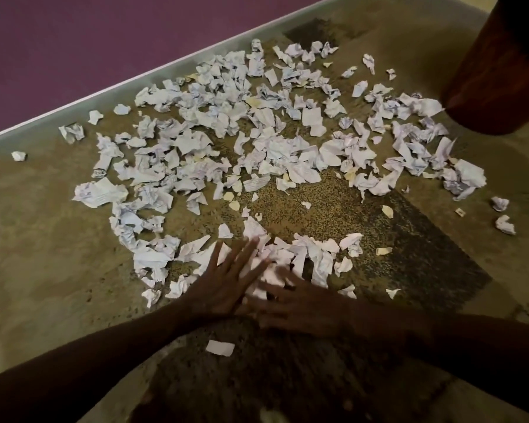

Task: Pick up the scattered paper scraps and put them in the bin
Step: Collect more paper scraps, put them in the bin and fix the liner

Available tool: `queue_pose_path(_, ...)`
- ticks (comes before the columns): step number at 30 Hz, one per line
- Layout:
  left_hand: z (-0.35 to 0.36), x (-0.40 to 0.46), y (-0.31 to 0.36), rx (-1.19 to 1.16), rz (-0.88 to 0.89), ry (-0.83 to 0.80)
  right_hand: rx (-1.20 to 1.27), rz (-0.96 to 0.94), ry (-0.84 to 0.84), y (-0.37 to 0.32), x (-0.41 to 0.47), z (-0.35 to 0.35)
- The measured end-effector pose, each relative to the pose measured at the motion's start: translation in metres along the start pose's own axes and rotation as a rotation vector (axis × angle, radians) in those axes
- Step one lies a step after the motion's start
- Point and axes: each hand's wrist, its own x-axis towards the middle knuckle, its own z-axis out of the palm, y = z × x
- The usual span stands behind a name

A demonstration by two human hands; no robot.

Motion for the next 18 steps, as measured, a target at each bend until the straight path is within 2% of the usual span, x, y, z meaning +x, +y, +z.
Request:
queue_pose_path(1, -0.002, 0.007, -0.005, 0.006, -0.059, -0.002, -0.110, 0.089, -0.054, 0.026, -0.009, -0.005)
queue_pose_path(2, -0.007, 0.014, -0.008, -0.007, -0.123, -0.015, -0.149, 0.192, 0.083, 0.062, -0.023, -0.021)
queue_pose_path(4, -0.016, 0.023, -0.016, -0.033, -0.211, 0.025, -0.121, 0.323, 0.102, 0.098, -0.022, -0.044)
queue_pose_path(6, -0.024, 0.013, -0.017, -0.110, -0.250, 0.044, -0.066, 0.369, 0.096, 0.087, -0.024, -0.032)
queue_pose_path(8, -0.027, -0.010, -0.018, -0.152, -0.184, 0.058, -0.088, 0.394, 0.155, 0.092, -0.027, -0.035)
queue_pose_path(12, -0.018, -0.050, -0.002, -0.080, 0.157, -0.162, -0.039, 0.353, 0.118, 0.082, -0.034, -0.037)
queue_pose_path(14, -0.009, -0.051, 0.000, -0.011, 0.233, -0.201, -0.028, 0.346, 0.125, 0.078, -0.036, -0.035)
queue_pose_path(16, -0.003, -0.041, -0.005, -0.005, 0.143, -0.164, -0.036, 0.335, 0.147, 0.079, -0.041, -0.033)
queue_pose_path(18, -0.007, -0.026, -0.016, -0.021, -0.043, -0.117, -0.016, 0.365, 0.134, 0.079, -0.046, -0.031)
